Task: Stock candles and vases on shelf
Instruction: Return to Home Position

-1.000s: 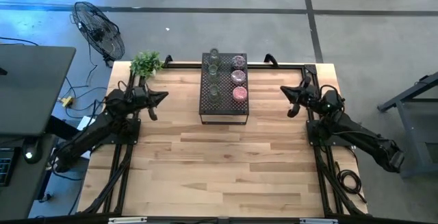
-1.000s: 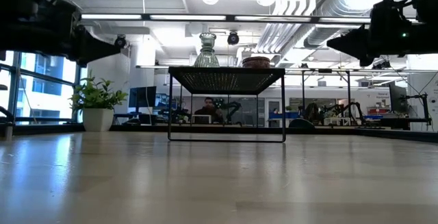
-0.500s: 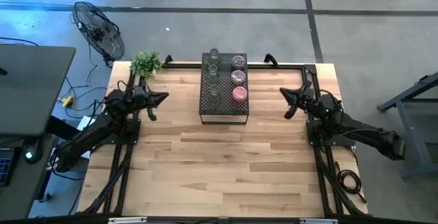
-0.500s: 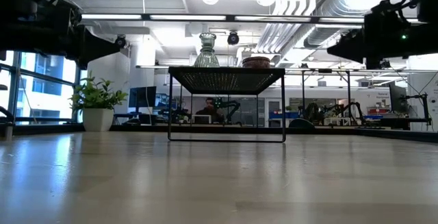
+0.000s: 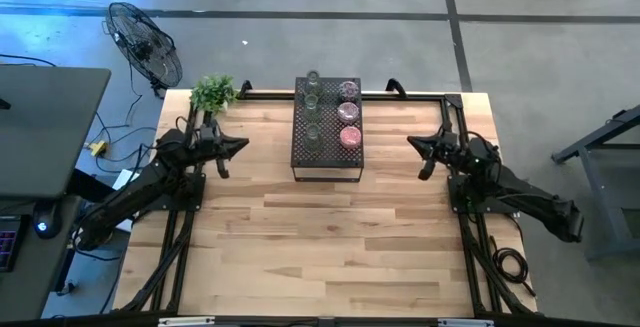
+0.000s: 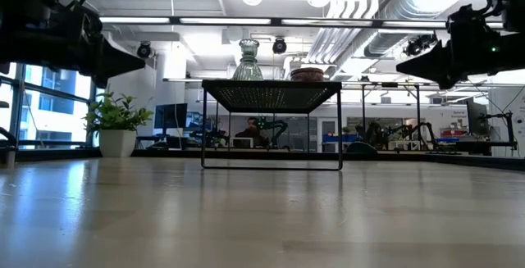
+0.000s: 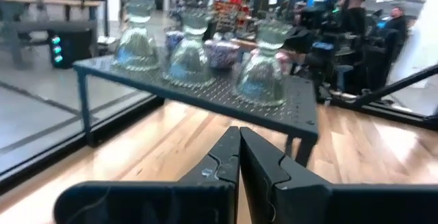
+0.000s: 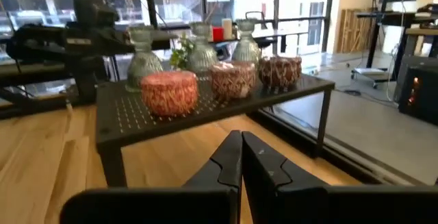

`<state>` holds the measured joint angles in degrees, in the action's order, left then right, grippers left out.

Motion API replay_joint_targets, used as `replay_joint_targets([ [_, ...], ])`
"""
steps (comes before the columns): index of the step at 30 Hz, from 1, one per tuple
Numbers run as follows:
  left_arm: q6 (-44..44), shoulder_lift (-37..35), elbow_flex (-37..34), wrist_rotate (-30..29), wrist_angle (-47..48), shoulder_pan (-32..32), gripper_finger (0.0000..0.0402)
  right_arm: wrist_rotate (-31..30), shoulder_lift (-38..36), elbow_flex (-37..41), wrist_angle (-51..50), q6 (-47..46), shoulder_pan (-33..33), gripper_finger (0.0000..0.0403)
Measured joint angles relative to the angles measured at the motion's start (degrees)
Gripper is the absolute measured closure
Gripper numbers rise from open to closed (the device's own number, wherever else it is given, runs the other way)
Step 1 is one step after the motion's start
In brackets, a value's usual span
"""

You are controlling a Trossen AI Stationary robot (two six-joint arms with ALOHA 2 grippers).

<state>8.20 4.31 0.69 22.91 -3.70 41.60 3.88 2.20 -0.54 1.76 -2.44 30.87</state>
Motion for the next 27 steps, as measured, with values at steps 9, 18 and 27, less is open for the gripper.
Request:
replay_joint_targets([
  [9,0.58,-2.83,0.00,-6.05,0.38,-3.67,0.0396,-0.93,0.13,0.00,-0.26,-0.83,0.25,0.0403],
  [18,-1.94,-3.95,0.00,-11.91,1.10,-12.60,0.0396,-2.14,0.11,0.02,-0.39,-2.03,0.25,0.0403],
  [27,-3.46,-3.30,0.00,-12.16,1.29,-13.14,0.0396,-2.17,0.09,0.02,-0.35,-2.03,0.25,0.0403],
])
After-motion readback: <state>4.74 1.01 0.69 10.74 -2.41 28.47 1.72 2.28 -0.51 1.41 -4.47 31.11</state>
